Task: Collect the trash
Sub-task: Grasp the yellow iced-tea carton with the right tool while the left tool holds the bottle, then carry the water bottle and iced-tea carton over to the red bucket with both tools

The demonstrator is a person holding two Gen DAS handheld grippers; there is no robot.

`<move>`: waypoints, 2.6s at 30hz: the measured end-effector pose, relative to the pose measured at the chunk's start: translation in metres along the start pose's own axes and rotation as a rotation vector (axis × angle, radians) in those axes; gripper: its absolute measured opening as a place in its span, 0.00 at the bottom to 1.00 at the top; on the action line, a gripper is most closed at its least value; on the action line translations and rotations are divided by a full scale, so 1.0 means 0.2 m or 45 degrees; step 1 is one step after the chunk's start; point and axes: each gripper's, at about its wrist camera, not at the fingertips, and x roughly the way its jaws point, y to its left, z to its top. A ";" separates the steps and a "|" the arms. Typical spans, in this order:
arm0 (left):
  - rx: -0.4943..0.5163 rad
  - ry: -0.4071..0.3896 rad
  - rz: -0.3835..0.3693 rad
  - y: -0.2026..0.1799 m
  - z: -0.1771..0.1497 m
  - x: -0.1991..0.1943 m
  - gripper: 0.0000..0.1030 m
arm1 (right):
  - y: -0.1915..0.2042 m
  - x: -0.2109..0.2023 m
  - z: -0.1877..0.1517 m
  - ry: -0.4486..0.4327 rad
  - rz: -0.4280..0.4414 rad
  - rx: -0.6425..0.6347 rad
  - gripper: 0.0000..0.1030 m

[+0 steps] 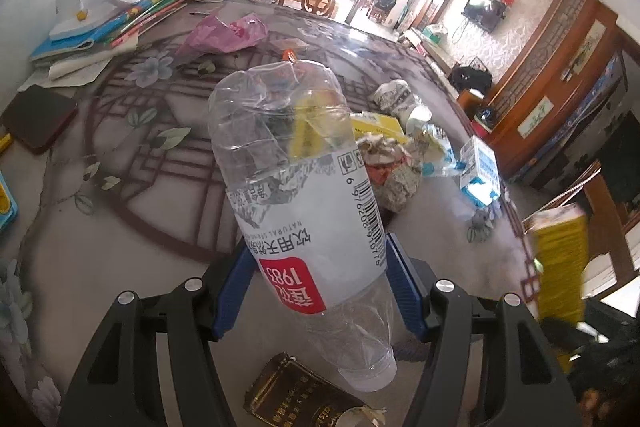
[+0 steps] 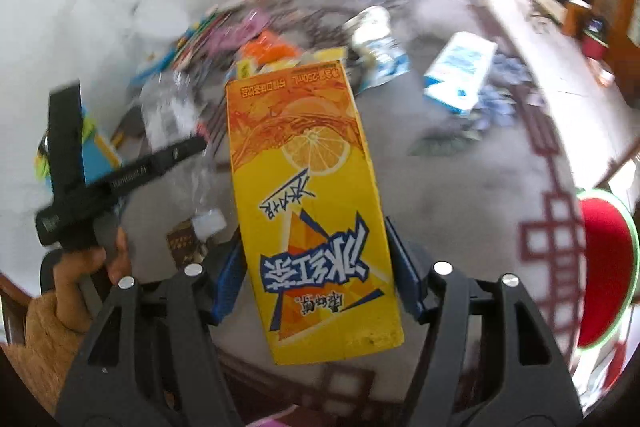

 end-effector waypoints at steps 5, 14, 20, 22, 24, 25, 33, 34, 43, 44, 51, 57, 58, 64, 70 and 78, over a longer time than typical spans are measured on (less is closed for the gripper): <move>0.063 -0.005 0.042 -0.03 -0.02 -0.01 0.59 | 0.01 -0.10 -0.04 -0.106 -0.077 -0.003 0.60; 0.141 -0.027 0.042 -0.14 -0.02 -0.07 0.59 | -0.04 -0.16 -0.04 -0.183 -0.099 0.032 0.60; 0.145 -0.042 -0.020 -0.22 0.00 -0.15 0.59 | -0.08 -0.23 -0.05 -0.250 -0.141 0.040 0.60; 0.165 -0.053 -0.037 -0.26 0.00 -0.19 0.59 | -0.11 -0.27 -0.06 -0.270 -0.150 0.056 0.60; 0.181 -0.063 -0.061 -0.31 0.00 -0.22 0.59 | -0.14 -0.30 -0.06 -0.289 -0.160 0.072 0.60; 0.187 -0.067 -0.076 -0.33 0.00 -0.23 0.59 | -0.15 -0.31 -0.07 -0.298 -0.163 0.081 0.60; 0.260 -0.071 -0.151 -0.53 0.00 -0.30 0.59 | -0.25 -0.41 -0.09 -0.361 -0.155 0.152 0.60; 0.267 -0.069 -0.156 -0.55 0.00 -0.30 0.59 | -0.27 -0.42 -0.10 -0.372 -0.151 0.166 0.60; 0.364 -0.055 -0.208 -0.79 -0.02 -0.32 0.59 | -0.40 -0.49 -0.12 -0.389 -0.141 0.252 0.50; 0.379 -0.049 -0.204 -0.81 -0.03 -0.31 0.59 | -0.43 -0.47 -0.11 -0.336 -0.106 0.253 0.50; 0.371 -0.028 -0.184 -0.86 -0.06 -0.27 0.59 | -0.54 -0.20 -0.02 0.055 -0.012 0.396 0.84; 0.411 -0.077 -0.042 -0.79 -0.06 -0.29 0.59 | -0.40 0.02 -0.05 0.206 -0.152 0.343 0.85; 0.397 -0.074 -0.023 -0.76 -0.05 -0.29 0.59 | -0.39 0.04 -0.05 0.219 -0.182 0.325 0.85; 0.297 -0.059 -0.025 -0.64 -0.02 -0.29 0.59 | -0.27 0.16 -0.07 0.306 -0.357 0.165 0.85; 0.297 -0.087 -0.043 -0.63 -0.03 -0.35 0.59 | -0.21 0.23 -0.08 0.352 -0.407 0.054 0.54; 0.296 -0.106 -0.082 -0.64 -0.04 -0.42 0.59 | -0.25 -0.10 -0.04 0.013 -0.092 0.190 0.54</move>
